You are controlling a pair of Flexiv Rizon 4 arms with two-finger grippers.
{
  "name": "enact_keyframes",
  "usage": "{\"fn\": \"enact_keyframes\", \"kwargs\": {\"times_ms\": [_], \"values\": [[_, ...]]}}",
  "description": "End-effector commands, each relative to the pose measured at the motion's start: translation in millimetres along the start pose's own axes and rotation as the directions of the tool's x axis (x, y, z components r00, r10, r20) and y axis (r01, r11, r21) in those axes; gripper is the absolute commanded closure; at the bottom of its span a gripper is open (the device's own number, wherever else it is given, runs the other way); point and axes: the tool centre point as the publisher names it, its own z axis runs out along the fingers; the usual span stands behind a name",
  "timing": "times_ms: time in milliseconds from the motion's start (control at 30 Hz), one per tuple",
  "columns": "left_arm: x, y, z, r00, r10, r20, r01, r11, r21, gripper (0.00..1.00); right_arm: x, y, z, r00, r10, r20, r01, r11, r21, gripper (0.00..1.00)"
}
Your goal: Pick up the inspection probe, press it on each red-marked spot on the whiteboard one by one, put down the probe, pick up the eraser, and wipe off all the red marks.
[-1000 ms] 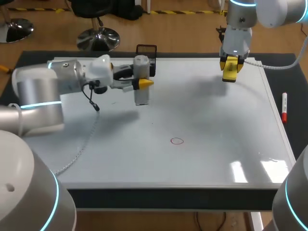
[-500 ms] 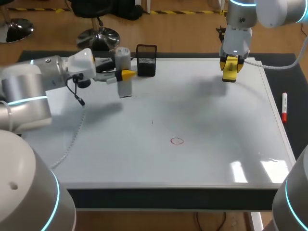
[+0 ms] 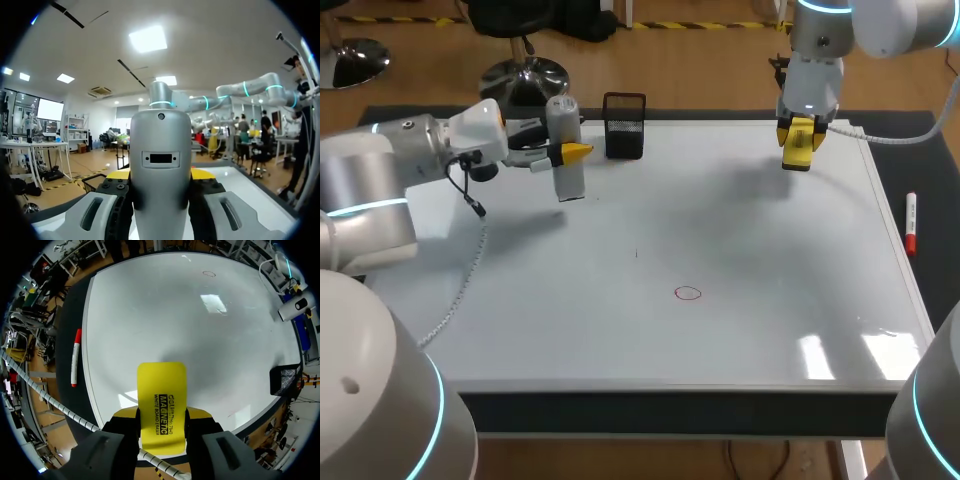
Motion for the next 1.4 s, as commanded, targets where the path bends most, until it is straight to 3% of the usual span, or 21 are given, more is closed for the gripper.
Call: {"fn": "enact_keyframes", "kwargs": {"times_ms": [33, 600, 1033, 1400], "values": [[-0.7, 0.0, 0.4, 1.000, 0.000, -0.002, 0.000, 1.000, 0.002, 1.00, 0.6, -0.5, -1.8, 1.000, -0.002, -0.004, 0.002, 1.000, 0.001, 1.00], [-0.7, 0.0, 0.4, 1.000, 0.000, -0.002, 0.000, 1.000, 0.002, 1.00, 0.6, -0.5, -1.8, 1.000, -0.002, -0.004, 0.002, 1.000, 0.001, 1.00], [-0.7, 0.0, 0.4, 1.000, 0.000, -0.002, 0.000, 1.000, 0.002, 1.00, -45.4, 69.8, 28.6, 0.981, -0.193, 0.011, 0.193, 0.981, 0.007, 1.00], [-0.7, 0.0, 0.4, 1.000, 0.000, -0.002, 0.000, 1.000, 0.002, 1.00, -104.0, 131.8, 26.2, 0.933, -0.360, 0.006, 0.360, 0.933, 0.011, 1.00]]}}
